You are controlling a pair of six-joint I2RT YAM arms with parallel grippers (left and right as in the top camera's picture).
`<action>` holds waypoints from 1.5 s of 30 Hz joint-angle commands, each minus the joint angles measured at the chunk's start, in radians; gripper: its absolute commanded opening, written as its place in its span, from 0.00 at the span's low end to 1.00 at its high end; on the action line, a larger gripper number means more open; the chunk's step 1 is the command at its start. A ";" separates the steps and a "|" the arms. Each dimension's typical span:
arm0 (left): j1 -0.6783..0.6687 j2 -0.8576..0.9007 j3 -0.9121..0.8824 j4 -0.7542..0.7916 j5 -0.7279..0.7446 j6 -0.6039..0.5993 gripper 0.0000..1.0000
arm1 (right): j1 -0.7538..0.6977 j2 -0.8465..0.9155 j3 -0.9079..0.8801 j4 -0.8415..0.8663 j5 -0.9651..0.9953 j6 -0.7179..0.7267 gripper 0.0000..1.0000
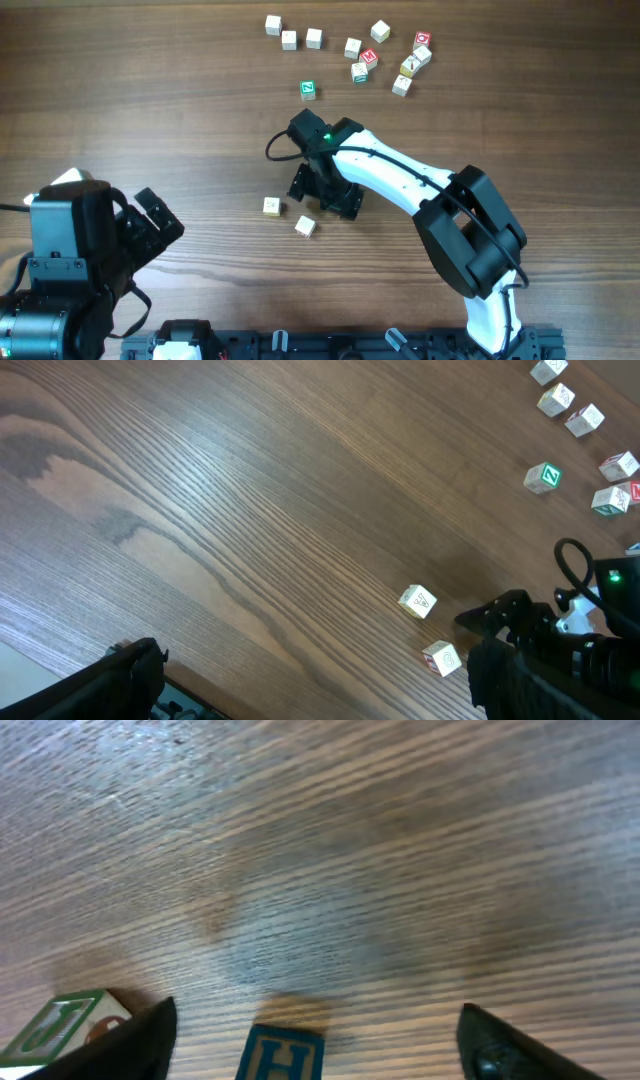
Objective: Form a horizontal line
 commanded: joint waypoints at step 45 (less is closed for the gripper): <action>0.006 -0.002 0.003 0.001 0.009 0.001 1.00 | 0.099 0.000 -0.002 0.027 0.061 0.124 0.38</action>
